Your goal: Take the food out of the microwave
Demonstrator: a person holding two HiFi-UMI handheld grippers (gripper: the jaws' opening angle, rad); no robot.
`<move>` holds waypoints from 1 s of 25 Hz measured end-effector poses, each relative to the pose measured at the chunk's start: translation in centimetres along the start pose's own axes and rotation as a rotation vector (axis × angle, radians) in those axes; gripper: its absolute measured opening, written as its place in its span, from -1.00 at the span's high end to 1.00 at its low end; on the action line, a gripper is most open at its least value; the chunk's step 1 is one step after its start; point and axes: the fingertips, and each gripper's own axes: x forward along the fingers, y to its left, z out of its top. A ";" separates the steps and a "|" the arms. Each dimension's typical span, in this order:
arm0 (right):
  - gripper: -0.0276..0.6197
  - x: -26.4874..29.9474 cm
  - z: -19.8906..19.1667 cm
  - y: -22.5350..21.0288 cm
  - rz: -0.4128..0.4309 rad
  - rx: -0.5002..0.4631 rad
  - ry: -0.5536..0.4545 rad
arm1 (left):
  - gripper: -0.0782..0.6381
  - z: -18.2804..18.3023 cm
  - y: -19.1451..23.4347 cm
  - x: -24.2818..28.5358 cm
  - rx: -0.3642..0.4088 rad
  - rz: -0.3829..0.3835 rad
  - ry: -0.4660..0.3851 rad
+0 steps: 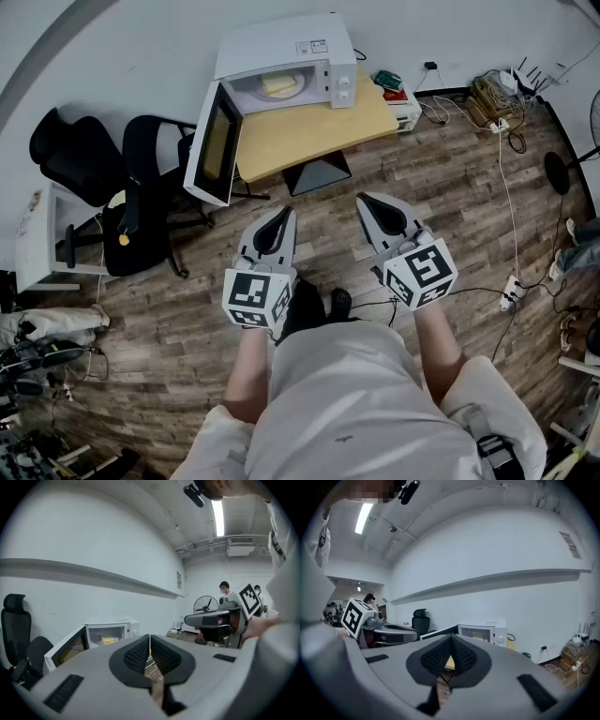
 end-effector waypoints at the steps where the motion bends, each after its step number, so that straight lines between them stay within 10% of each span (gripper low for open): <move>1: 0.92 -0.1 0.0 0.1 0.001 -0.002 0.001 | 0.75 0.1 -0.1 -0.1 0.001 0.000 -0.001; 25: 0.92 1.6 -1.2 -0.9 -0.057 0.037 0.011 | 0.75 -0.7 2.3 0.7 -0.022 -0.011 -0.001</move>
